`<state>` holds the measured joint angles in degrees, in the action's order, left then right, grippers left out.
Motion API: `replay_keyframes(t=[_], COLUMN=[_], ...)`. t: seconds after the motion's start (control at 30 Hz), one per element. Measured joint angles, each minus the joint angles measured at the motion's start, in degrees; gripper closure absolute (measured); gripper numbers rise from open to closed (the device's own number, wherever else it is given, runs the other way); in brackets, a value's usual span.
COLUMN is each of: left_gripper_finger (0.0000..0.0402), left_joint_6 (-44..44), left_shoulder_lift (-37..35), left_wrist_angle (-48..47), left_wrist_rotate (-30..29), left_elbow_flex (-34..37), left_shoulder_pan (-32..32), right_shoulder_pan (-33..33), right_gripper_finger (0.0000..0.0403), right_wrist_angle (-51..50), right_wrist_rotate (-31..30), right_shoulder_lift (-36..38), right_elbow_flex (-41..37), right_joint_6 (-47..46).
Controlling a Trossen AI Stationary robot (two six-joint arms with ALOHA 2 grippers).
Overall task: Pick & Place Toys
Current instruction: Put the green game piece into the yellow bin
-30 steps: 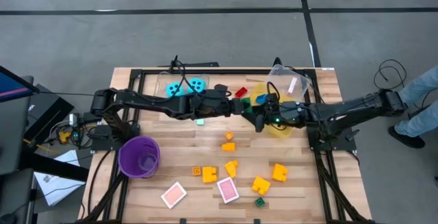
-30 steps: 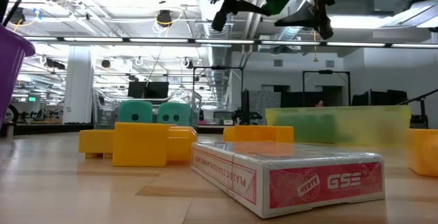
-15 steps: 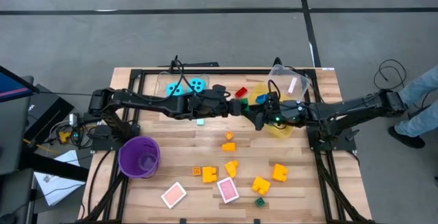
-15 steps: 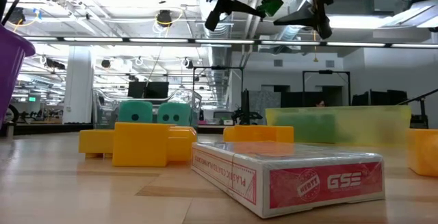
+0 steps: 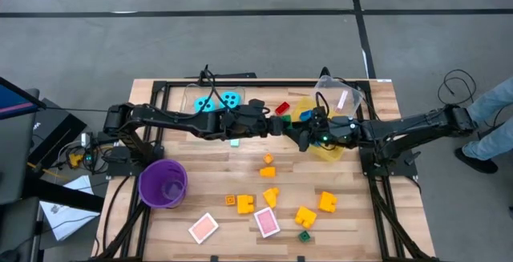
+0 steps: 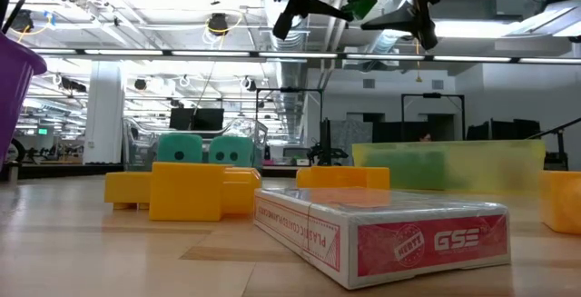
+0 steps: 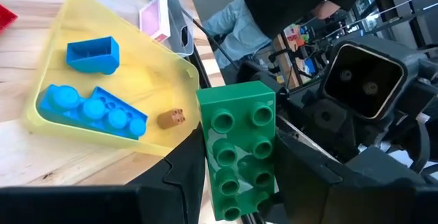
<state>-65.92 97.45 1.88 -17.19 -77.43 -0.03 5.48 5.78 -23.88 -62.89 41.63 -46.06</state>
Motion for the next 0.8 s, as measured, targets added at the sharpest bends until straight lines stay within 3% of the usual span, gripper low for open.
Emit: replay_keyframes(t=[0.2,0.47,0.8], left_gripper_finger=[0.0262,0.0261,0.0228], left_joint_6=[0.0,0.0,0.1], left_shoulder_lift=[0.0,0.1,0.1], left_wrist_angle=[1.2,0.5,0.7], left_wrist_rotate=[0.0,-1.1,-0.5], left_elbow_flex=[0.0,0.1,0.1], left_shoulder_pan=[0.0,0.0,0.0], right_shoulder_pan=[0.0,0.0,0.0], right_gripper_finger=[0.0178,0.0307,0.0314], right_wrist_angle=[0.3,-0.1,0.1], right_wrist_rotate=[1.7,1.5,1.6], right_shoulder_lift=[-0.2,-0.2,0.0], right_elbow_flex=[0.0,0.0,0.0], right_joint_6=[0.0,0.1,-0.1])
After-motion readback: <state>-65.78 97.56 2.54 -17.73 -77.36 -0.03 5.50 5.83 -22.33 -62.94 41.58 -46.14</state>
